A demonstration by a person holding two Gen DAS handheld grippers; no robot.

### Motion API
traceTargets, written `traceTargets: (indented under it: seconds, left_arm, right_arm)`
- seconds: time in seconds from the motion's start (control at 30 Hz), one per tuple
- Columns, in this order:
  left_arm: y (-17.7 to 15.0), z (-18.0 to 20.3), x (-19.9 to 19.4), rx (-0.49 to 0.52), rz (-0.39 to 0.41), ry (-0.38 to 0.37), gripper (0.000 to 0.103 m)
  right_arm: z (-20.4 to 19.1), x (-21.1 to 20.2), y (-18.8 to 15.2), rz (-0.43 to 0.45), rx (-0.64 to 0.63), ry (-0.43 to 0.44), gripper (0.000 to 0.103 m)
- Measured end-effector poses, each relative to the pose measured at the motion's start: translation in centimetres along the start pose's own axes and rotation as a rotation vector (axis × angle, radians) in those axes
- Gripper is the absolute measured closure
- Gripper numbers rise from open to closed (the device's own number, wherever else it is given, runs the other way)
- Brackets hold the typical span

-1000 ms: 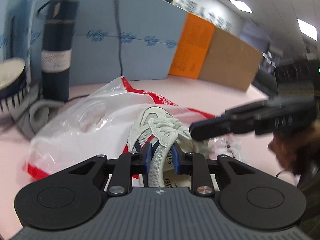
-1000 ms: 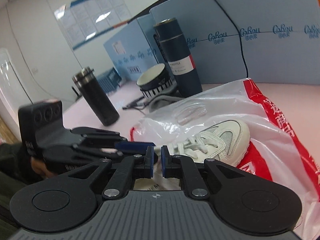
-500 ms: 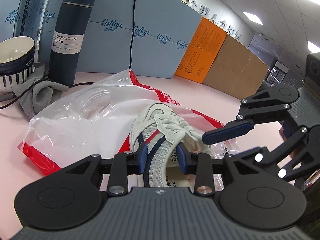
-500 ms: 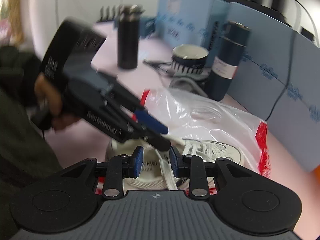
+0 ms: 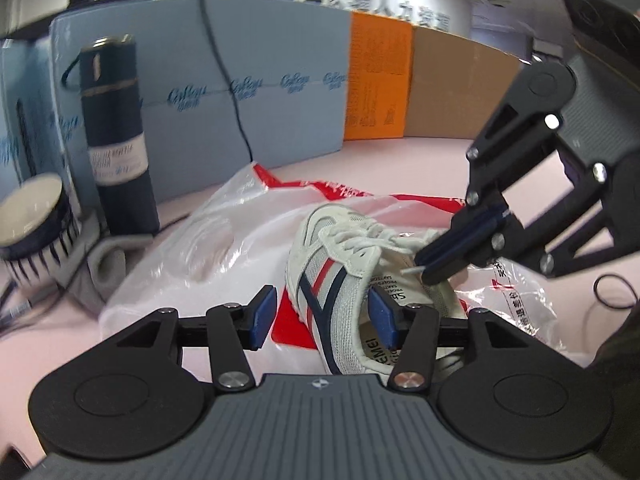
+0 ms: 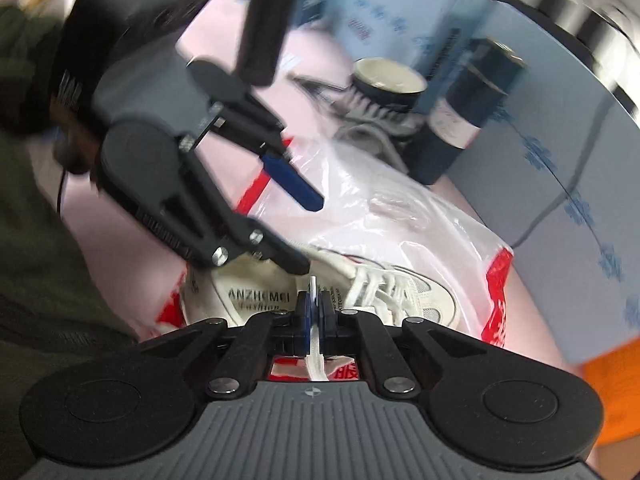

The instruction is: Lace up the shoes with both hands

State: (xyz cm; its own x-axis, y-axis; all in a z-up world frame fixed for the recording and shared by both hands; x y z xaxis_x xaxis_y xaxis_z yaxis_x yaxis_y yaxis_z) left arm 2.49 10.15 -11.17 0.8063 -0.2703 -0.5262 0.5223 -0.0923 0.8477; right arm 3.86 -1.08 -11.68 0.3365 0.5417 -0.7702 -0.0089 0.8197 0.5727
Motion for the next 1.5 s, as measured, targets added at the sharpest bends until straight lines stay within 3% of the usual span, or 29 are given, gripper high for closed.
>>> traceTargets:
  seconds: [0.1, 0.2, 0.3, 0.33, 0.4, 0.63, 0.8, 0.87, 1.03, 1.5]
  left_arm:
    - [0.4, 1.3, 0.0, 0.131, 0.012, -0.027, 0.055]
    - [0.7, 1.9, 0.3, 0.199, 0.022, -0.051, 0.056]
    - [0.7, 1.7, 0.7, 0.163, 0.001, -0.089, 0.075]
    - [0.7, 1.2, 0.7, 0.107, 0.003, -0.102, 0.082]
    - [0.7, 0.2, 0.7, -0.009, 0.010, -0.127, 0.084]
    - [-0.8, -3.8, 0.9, -0.488, 0.049, -0.225, 0.084]
    - [-2.9, -5.8, 1.9, -0.874, 0.051, -0.352, 0.084]
    - [-3.6, -6.3, 2.1, -0.977, 0.055, -0.382, 0.083]
    - [-4.2, -6.6, 2.6, -1.075, 0.046, -0.411, 0.082]
    - [-4.2, -6.5, 2.8, -1.085, 0.042, -0.408, 0.082]
  right_arm:
    - [1.4, -0.9, -0.2, 0.057, 0.138, -0.003, 0.099]
    - [2.3, -1.4, -0.4, 0.102, 0.246, -0.019, 0.099]
    - [3.1, -1.4, -0.2, 0.152, 0.346, -0.013, 0.099]
    - [3.3, -1.3, -0.2, 0.164, 0.368, -0.015, 0.099]
    - [3.5, -1.1, -0.1, 0.182, 0.407, -0.015, 0.099]
    - [3.6, -0.2, -0.6, 0.181, 0.472, -0.007, 0.099]
    - [3.1, 0.4, -0.1, 0.155, 0.425, -0.010, 0.099]
    - [3.0, 0.6, 0.1, 0.144, 0.406, -0.011, 0.099]
    - [2.5, 1.1, 0.6, 0.118, 0.358, -0.013, 0.099]
    - [2.1, 2.5, 1.2, 0.050, 0.293, 0.003, 0.099]
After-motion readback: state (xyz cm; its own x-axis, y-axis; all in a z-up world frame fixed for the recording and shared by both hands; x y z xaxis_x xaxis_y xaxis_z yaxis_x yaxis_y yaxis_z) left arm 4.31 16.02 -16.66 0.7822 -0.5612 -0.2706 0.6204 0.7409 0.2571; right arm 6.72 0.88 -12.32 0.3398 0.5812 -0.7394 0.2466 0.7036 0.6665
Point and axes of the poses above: each gripper's, at about its wrist camera, not at the fingertips, and x roughly the way its jaws point, z to its right, y to its top, the point moved 7 cm from there along x, roughly the way its jaws point, and after that the axes turned 4 degrees about -x, right-handed, at the moved point
